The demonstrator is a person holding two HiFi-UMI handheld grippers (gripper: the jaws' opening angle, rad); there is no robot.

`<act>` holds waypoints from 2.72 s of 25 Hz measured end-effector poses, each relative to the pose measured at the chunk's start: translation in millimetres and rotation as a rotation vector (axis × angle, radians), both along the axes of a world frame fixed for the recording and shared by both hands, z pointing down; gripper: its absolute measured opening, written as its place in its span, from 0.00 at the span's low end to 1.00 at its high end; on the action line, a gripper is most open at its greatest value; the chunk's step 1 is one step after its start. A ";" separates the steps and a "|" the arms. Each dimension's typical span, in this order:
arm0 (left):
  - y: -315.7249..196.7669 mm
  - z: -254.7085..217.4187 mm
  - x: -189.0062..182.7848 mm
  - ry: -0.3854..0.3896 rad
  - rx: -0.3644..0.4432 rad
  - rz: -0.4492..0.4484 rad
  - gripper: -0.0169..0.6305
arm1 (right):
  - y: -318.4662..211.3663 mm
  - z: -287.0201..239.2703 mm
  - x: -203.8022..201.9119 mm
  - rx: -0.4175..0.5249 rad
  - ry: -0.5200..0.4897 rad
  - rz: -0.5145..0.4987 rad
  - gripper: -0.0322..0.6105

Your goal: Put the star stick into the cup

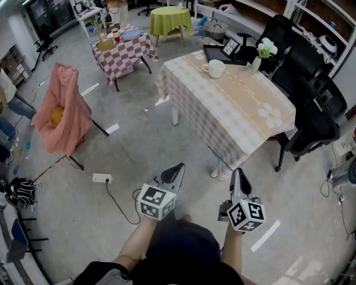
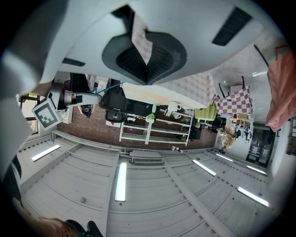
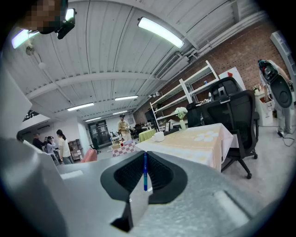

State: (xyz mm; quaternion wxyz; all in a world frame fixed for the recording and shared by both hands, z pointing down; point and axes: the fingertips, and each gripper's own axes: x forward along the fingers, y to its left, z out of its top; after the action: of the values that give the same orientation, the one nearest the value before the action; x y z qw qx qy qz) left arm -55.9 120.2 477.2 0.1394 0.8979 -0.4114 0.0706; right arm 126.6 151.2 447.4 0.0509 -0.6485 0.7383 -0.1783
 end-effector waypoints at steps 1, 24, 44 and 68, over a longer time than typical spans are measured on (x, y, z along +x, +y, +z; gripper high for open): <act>5.4 1.5 1.1 -0.005 -0.001 0.005 0.04 | 5.2 -0.2 1.8 0.002 0.001 0.006 0.08; 26.1 8.0 6.2 -0.037 -0.009 0.030 0.04 | 24.5 -5.1 6.3 0.030 -0.034 0.018 0.08; -63.8 1.1 15.3 -0.049 0.005 0.005 0.04 | -69.1 -15.4 16.3 0.045 -0.028 -0.010 0.08; -184.1 -11.6 30.6 -0.049 0.003 0.050 0.04 | -187.4 -27.4 30.2 0.039 -0.036 0.025 0.08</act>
State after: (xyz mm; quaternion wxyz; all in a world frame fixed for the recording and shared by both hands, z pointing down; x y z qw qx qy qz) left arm -25.3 -63.8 465.6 0.1262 0.9061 -0.3924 0.0954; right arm 156.8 -36.2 420.0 0.0788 -0.6532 0.7324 -0.1750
